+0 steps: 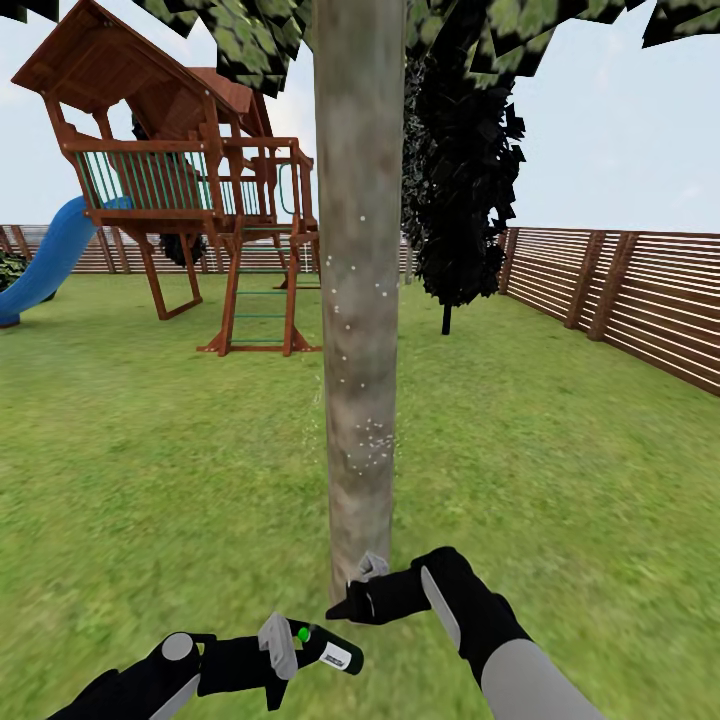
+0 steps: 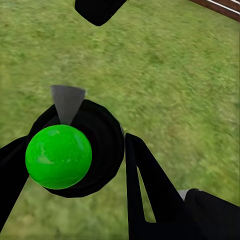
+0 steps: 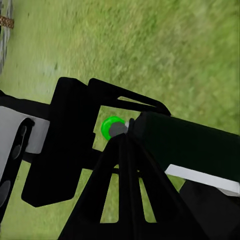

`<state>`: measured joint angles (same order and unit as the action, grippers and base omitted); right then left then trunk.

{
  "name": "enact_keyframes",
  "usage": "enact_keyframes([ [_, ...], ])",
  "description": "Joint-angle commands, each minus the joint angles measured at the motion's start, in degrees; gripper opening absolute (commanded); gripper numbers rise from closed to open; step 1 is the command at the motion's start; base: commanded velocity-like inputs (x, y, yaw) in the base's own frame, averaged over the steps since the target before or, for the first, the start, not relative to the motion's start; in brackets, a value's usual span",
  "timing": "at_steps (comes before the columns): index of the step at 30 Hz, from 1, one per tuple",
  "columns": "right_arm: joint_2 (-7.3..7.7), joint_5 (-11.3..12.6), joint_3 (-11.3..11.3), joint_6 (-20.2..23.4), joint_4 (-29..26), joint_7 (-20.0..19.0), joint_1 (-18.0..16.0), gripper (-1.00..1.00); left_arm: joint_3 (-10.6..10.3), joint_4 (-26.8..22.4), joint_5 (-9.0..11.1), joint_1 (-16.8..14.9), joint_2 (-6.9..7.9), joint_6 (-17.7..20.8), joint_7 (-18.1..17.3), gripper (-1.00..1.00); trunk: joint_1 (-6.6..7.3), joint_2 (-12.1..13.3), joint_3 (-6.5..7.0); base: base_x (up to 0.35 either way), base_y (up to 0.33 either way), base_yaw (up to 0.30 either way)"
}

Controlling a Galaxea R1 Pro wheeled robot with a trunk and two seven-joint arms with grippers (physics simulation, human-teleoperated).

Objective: In the garden, pick up the pesticide atomizer on the floor and spray pesticide onto both trees until each tree trunk is fully covered.

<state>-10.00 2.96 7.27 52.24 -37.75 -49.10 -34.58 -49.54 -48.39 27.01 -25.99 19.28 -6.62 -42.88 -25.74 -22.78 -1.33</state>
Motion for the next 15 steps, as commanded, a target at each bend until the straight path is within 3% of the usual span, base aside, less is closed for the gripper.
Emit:
enact_keyframes([
  [1,0.00,0.3,0.0,0.4,0.0,0.1,-0.1,-1.00,-0.3,0.0,0.3,-0.1,0.06,-0.4,0.1,-1.00,-0.04,-0.1,-0.14,0.000,0.000,0.000],
  [15,0.00,0.3,0.1,0.4,0.8,0.1,-0.1,-1.00,-0.3,0.2,0.2,-0.1,-0.03,-0.2,0.2,-1.00,-0.04,-0.1,-0.14,0.000,0.000,0.000],
])
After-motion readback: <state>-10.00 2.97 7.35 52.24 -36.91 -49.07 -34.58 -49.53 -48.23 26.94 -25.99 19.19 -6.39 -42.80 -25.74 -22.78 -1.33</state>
